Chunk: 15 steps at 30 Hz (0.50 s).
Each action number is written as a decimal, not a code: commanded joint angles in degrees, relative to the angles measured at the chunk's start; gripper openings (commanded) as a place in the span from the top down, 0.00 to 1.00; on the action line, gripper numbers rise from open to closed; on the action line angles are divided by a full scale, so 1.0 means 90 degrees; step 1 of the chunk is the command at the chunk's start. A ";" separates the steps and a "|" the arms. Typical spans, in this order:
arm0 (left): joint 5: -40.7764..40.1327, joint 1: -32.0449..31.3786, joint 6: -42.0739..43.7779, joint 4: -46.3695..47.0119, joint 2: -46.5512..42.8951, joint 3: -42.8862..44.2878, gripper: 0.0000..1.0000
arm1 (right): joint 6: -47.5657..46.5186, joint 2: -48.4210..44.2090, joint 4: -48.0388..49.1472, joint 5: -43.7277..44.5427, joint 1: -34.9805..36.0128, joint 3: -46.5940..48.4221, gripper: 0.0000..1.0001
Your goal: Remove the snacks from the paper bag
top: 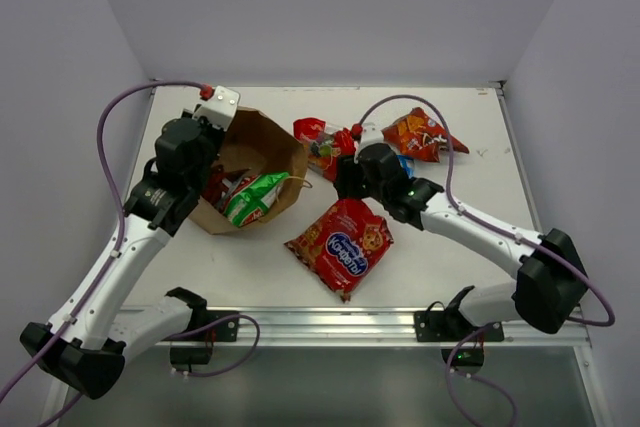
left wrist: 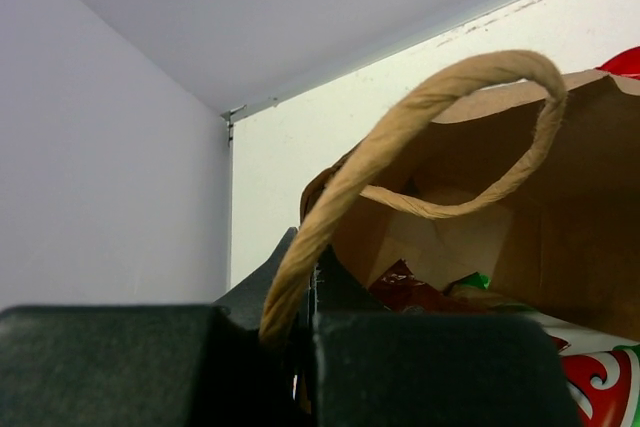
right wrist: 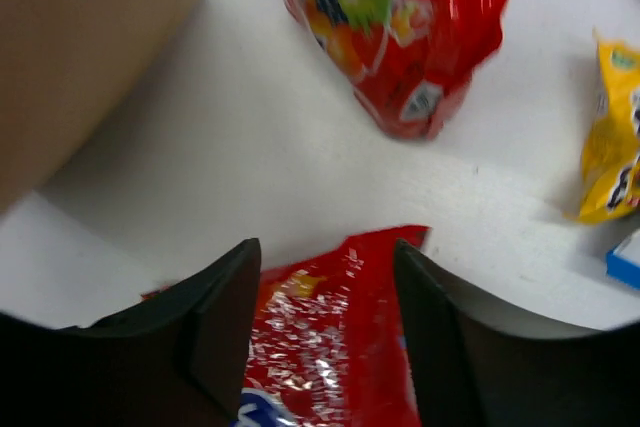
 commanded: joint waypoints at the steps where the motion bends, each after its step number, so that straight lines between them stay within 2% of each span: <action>1: 0.0335 0.0053 0.0195 0.0562 -0.0192 -0.0032 1.00 | -0.1177 -0.0608 0.0035 0.0116 0.0058 0.1032 0.39; 3: 0.0443 0.0063 0.0195 0.0513 -0.0183 -0.0042 1.00 | -0.1673 -0.0843 0.0025 -0.0331 0.0165 0.1384 0.31; 6: 0.0735 0.0053 0.0186 0.0465 -0.0202 -0.0091 1.00 | -0.2492 -0.1049 0.0054 -0.0927 0.0525 0.1872 0.27; 9: 0.0989 0.0053 0.0088 0.0387 -0.0222 -0.0101 1.00 | -0.3450 -0.0825 0.0055 -0.1338 0.0877 0.2380 0.27; 15: 0.1351 0.0053 -0.0088 0.0113 -0.0280 0.0055 1.00 | -0.4292 0.0151 -0.0121 -0.2598 0.1035 0.3347 0.27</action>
